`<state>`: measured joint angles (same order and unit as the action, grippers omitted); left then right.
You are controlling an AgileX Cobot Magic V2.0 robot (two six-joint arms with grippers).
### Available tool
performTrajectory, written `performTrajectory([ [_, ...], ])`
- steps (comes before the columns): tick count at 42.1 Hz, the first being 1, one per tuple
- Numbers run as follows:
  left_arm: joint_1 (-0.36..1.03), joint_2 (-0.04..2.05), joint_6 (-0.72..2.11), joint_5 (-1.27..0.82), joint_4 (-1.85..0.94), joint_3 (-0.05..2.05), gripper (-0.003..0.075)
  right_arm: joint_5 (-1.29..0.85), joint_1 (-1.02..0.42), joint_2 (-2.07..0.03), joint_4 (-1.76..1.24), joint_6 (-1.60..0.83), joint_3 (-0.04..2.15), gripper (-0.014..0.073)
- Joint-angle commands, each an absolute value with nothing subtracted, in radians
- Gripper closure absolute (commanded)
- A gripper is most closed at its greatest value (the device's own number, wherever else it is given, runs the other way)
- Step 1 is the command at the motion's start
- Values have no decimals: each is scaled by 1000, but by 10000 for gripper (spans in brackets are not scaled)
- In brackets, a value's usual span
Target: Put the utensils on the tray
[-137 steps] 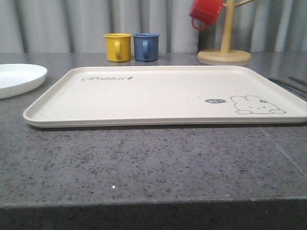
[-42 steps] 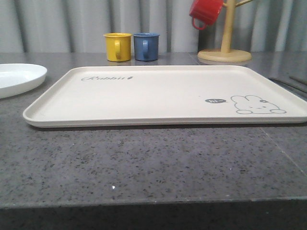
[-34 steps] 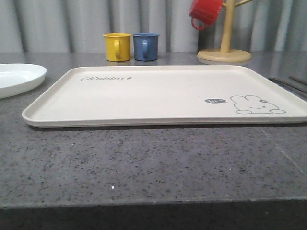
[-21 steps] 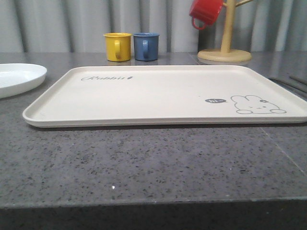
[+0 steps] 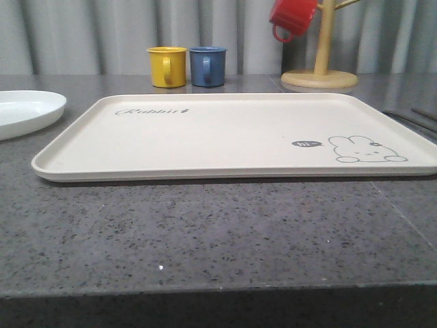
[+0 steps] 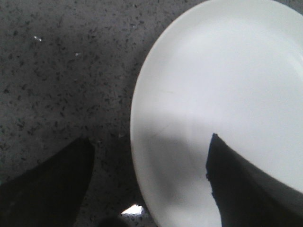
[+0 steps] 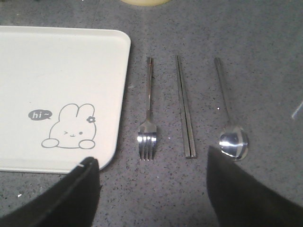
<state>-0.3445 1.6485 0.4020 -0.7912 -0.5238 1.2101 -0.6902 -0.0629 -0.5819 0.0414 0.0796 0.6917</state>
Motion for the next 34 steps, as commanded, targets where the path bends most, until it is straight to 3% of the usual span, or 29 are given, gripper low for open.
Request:
performTrajectory([
  [1,-338,1629,405,-743,-562,1250,228,-629,-61,-592,56,77,721,83],
  [14,-338,1633,405,-730,-564,1250,237,-629,-61,-592,56,77,721,83],
  [34,-338,1655,405,-735,-564,1250,425,-629,-61,-592,56,77,721,83],
])
